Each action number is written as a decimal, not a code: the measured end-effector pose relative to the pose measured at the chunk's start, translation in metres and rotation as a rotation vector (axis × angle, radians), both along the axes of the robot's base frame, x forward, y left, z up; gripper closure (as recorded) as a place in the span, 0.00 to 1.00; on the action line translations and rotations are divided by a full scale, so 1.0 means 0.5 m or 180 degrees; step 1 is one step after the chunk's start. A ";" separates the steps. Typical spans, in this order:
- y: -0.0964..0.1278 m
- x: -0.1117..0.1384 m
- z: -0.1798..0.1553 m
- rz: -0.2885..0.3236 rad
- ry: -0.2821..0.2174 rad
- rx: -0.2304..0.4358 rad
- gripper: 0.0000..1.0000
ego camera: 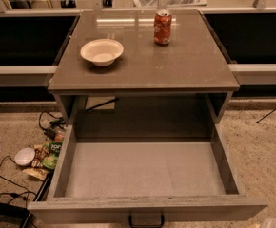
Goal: Close top drawer
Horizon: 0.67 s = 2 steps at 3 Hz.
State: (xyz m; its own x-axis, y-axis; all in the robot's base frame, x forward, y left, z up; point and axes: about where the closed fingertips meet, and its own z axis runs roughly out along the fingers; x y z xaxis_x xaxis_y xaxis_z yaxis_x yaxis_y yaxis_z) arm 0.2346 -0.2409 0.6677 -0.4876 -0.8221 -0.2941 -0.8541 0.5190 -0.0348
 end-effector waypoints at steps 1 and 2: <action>-0.009 -0.079 -0.118 -0.0170 0.0304 0.0041 1.00; -0.009 -0.079 -0.118 -0.0170 0.0304 0.0041 1.00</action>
Offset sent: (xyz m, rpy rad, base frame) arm -0.0331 -0.0041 -0.0503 0.0106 0.0816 -0.0453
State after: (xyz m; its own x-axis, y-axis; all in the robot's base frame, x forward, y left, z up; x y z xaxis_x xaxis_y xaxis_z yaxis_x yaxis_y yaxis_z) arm 0.1953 -0.2453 0.6088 -0.5568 -0.7907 -0.2546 -0.8244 0.5636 0.0524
